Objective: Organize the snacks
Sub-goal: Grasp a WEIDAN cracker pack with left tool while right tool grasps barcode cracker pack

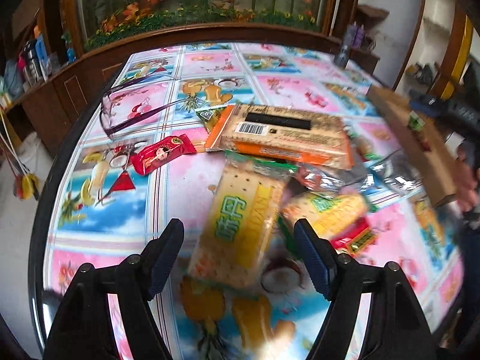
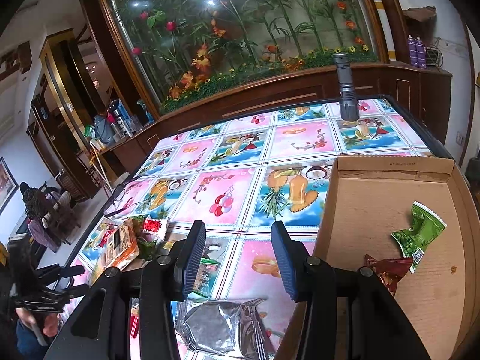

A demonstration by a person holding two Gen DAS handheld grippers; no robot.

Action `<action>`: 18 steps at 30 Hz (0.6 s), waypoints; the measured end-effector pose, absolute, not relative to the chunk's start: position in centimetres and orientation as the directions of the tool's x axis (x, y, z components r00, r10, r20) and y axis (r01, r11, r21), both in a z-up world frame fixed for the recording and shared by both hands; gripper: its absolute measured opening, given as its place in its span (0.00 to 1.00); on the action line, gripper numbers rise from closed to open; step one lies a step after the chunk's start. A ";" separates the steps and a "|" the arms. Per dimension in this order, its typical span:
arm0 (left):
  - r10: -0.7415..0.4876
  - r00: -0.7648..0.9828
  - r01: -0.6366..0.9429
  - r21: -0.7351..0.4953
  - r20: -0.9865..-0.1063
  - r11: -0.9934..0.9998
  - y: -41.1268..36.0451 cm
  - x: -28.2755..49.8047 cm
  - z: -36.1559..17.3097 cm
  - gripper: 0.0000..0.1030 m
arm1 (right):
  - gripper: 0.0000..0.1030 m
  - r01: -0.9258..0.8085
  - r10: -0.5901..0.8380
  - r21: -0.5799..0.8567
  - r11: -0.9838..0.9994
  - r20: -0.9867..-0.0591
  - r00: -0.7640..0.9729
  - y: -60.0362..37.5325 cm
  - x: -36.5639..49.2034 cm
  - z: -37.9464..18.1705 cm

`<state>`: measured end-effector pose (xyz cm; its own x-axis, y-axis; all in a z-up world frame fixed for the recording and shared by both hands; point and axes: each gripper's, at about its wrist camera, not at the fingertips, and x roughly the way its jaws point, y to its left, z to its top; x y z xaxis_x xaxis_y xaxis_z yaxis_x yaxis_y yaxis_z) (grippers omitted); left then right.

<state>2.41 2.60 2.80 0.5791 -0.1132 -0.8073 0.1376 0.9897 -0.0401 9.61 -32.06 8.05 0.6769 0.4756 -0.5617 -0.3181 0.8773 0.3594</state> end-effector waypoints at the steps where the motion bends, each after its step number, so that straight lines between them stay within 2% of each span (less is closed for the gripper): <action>1: -0.083 0.582 0.112 -0.021 -0.809 0.994 2.7 2.9 2.4 0.71 | 0.48 -0.321 0.480 0.363 0.875 -0.560 0.675 -32.1 9.6 8.0; 2: -0.063 0.568 0.089 -0.014 -0.820 0.996 2.8 3.4 1.9 0.66 | 0.48 -0.327 0.487 0.367 0.871 -0.557 0.672 -32.1 9.6 8.0; 3: -0.066 0.555 0.082 -0.025 -0.829 0.996 3.0 3.7 1.5 0.46 | 0.48 -0.332 0.493 0.370 0.868 -0.556 0.670 -32.1 9.6 8.1; 4: -0.073 0.546 0.074 -0.038 -0.835 0.997 3.0 3.9 1.2 0.44 | 0.48 -0.341 0.501 0.372 0.863 -0.554 0.664 -32.0 9.6 8.0; 9: -0.066 0.587 0.038 -0.054 -0.807 0.998 3.2 3.9 0.8 0.44 | 0.50 -0.433 0.556 0.348 0.831 -0.547 0.626 -30.2 9.0 8.2; 14: -0.118 0.598 -0.012 -0.156 -0.792 0.988 4.9 4.0 1.0 0.44 | 0.54 -0.554 0.678 0.405 0.728 -0.550 0.488 -25.6 8.3 8.8; 18: -0.127 0.621 -0.051 -0.201 -0.774 0.978 6.1 3.7 1.5 0.44 | 0.63 -0.622 0.690 0.372 0.690 -0.598 0.408 -20.3 8.7 9.6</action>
<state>3.67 6.10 1.54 0.6208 -0.1267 -0.7737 -0.0507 0.9783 -0.2009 8.74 -20.29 9.65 0.4079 0.6901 -0.5978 -0.6215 0.6895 0.3718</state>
